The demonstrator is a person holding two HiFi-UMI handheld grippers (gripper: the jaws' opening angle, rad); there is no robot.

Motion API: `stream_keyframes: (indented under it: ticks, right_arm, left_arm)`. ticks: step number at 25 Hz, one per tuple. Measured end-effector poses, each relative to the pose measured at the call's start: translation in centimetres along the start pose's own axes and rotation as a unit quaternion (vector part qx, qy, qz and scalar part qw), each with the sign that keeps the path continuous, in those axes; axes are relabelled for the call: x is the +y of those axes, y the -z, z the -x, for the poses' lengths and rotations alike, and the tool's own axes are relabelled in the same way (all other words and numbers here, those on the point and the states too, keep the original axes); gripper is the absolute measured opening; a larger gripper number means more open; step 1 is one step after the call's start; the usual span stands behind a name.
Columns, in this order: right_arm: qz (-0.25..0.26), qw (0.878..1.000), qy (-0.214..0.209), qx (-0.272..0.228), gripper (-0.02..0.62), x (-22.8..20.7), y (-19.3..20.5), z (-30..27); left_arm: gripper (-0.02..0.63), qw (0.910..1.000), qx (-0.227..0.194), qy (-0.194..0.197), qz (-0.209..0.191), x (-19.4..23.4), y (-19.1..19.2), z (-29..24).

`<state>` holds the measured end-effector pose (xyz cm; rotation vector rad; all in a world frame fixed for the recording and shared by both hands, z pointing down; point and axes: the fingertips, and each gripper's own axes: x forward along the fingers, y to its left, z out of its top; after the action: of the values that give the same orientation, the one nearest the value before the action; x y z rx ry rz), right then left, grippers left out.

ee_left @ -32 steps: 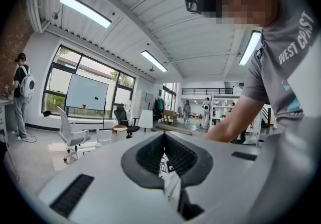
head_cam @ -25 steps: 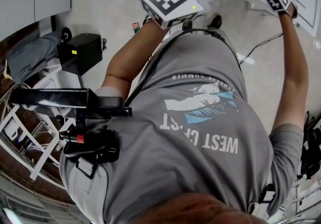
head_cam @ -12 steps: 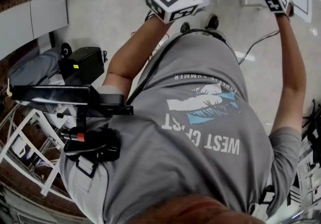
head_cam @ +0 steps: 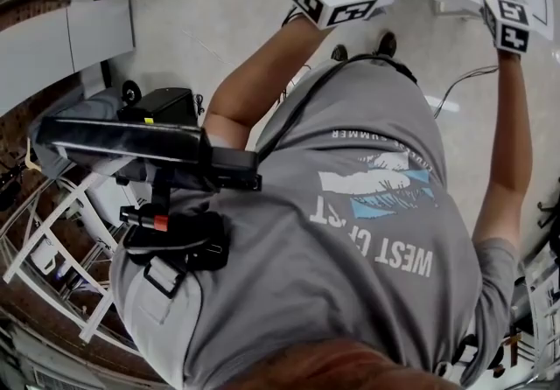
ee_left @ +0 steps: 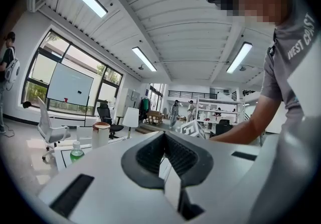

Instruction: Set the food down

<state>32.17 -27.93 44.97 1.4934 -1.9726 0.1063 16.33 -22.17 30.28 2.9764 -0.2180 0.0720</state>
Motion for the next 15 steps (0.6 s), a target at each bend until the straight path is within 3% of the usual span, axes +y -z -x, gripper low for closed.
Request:
stream_keyframes:
  ticks: [4,8,11,15]
  right_arm:
    - [-0.065,0.995,-0.004,-0.072,0.009,0.8,-5.1,3.5]
    - [-0.115,0.983,-0.008,-0.144,0.009,1.6,-9.8,7.9]
    - [-0.133,0.972,-0.022,-0.191,0.009,2.8,-14.2,11.8]
    - [-0.152,0.959,-0.034,-0.235,0.008,4.4,-16.5,16.3]
  left_arm:
    - [0.008,1.0,-0.001,0.006,-0.002,0.6,-0.5,0.0]
    - [0.008,0.9999,-0.004,0.013,-0.005,0.7,-0.7,-0.1]
    - [0.008,0.9998,-0.008,0.017,-0.007,0.6,-1.1,0.0]
    - [0.008,0.9996,-0.012,0.024,-0.009,-0.1,-1.1,0.3]
